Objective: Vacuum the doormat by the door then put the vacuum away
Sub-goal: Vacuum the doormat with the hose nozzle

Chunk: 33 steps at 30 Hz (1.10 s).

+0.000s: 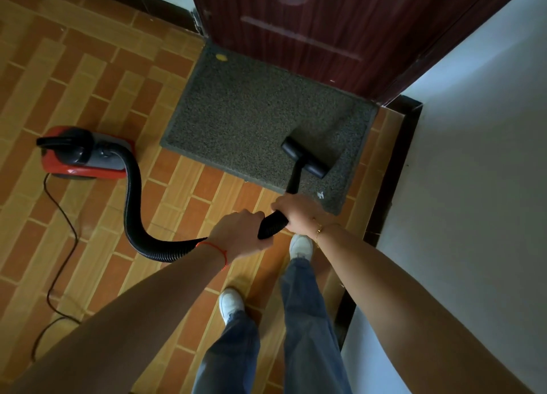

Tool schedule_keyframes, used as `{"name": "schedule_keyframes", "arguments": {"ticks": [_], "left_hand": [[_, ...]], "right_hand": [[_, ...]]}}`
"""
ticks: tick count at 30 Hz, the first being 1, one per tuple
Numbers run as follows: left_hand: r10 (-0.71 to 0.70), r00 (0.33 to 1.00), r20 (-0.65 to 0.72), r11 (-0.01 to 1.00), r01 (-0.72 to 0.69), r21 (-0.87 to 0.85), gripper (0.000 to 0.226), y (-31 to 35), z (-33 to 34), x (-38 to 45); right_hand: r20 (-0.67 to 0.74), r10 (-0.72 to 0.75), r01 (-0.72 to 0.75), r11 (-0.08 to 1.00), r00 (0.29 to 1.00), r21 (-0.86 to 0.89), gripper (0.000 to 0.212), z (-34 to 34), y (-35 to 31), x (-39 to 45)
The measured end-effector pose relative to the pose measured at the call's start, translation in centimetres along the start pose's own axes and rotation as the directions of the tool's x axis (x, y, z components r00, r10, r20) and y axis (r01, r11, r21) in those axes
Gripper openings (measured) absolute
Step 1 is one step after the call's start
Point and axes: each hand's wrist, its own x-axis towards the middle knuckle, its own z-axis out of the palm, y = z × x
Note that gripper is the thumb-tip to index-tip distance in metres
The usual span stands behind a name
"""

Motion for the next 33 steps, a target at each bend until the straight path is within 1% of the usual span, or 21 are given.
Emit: {"name": "schedule_keyframes", "arguments": {"ticks": [5, 7, 9, 14, 23, 29, 33], "left_hand": [[0.013, 1.0, 0.017, 1.0, -0.014, 0.015, 0.029, -2.5, 2.2, -3.7], [0.013, 1.0, 0.02, 0.999, -0.014, 0.051, 0.03, -3.3, 3.0, -5.1], [0.02, 1.0, 0.021, 0.996, -0.022, 0.088, 0.03, -4.0, 3.7, -6.3], [0.036, 0.999, 0.013, 0.992, -0.037, 0.118, 0.03, -4.5, 4.9, -7.8], [0.073, 0.997, -0.004, 0.988, -0.071, 0.133, 0.032, -2.6, 5.6, -6.3], [0.098, 0.995, 0.019, 0.989, -0.1, 0.11, 0.031, -0.2, 4.6, -3.5], [0.107, 0.994, -0.005, 0.988, -0.105, 0.112, 0.031, 1.6, 3.5, -1.0]], "right_hand": [[0.013, 0.014, -0.014, 1.0, 1.0, 0.008, 0.015, 2.6, -4.6, -0.8], [0.01, 0.022, -0.022, 1.0, 1.0, -0.012, 0.012, 3.7, -6.2, -1.1], [-0.003, 0.035, -0.035, 0.999, 0.999, -0.022, 0.013, 4.6, -7.7, -1.4], [-0.048, 0.055, -0.055, 0.998, 0.997, -0.009, 0.016, 6.3, -9.3, -2.3], [-0.104, 0.07, -0.069, 0.998, 0.992, 0.015, 0.018, 7.2, -6.9, -3.4], [-0.111, 0.089, -0.086, 0.996, 0.99, 0.026, 0.021, 6.5, -3.3, -3.9], [-0.103, 0.104, -0.103, 0.995, 0.989, 0.017, 0.021, 5.1, -0.1, -3.6]]}}
